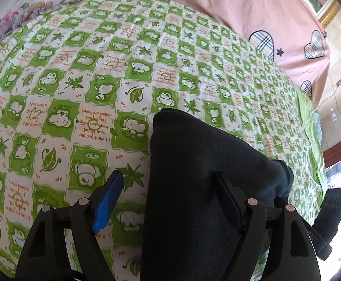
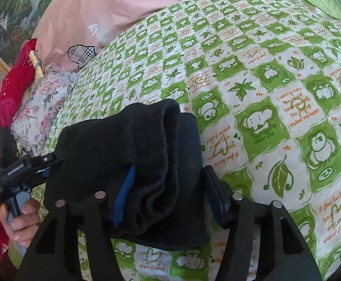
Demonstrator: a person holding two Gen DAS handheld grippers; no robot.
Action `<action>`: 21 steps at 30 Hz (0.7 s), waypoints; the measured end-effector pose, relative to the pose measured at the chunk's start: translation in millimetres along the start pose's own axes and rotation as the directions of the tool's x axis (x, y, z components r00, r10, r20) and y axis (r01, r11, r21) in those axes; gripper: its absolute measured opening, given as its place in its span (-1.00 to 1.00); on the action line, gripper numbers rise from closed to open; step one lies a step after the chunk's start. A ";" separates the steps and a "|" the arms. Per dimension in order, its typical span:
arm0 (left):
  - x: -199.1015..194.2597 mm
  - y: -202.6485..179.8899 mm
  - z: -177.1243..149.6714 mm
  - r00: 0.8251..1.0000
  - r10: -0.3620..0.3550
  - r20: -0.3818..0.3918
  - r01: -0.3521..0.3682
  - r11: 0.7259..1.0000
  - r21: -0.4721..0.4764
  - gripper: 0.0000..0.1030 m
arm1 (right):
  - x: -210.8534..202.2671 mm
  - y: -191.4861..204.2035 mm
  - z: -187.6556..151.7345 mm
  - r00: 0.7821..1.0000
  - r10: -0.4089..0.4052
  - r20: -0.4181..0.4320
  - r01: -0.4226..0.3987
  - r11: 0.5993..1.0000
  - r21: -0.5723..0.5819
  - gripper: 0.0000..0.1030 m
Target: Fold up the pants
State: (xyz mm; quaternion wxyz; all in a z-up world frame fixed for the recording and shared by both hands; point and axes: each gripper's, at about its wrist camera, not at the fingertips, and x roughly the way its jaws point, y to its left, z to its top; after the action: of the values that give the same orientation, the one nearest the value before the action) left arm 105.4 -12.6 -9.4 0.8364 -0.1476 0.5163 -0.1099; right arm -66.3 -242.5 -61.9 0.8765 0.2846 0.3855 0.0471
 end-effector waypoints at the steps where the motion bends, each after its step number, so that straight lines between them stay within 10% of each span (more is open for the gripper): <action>1: 5.2 2.8 2.9 1.000 -0.017 -0.016 0.017 1.000 -0.012 0.47 | -0.1 -0.7 -0.5 1.000 0.006 0.001 -0.006 1.000 -0.002 0.15; 19: -7.6 18.5 -25.2 0.995 -0.079 -0.064 0.080 0.997 0.002 0.53 | -0.7 -5.2 -5.2 0.999 0.052 0.014 -0.052 0.999 0.015 0.15; 21: -3.9 15.9 -26.7 0.995 -0.079 -0.064 0.080 0.997 0.011 0.28 | -0.9 -3.6 -6.0 0.999 0.050 0.014 -0.050 0.999 0.014 0.15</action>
State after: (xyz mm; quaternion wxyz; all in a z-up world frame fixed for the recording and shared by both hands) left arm 80.3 -0.1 -23.1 0.8156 -0.1587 0.5354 -0.1515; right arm -71.6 -243.0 -66.5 0.8757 0.3006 0.3724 0.0642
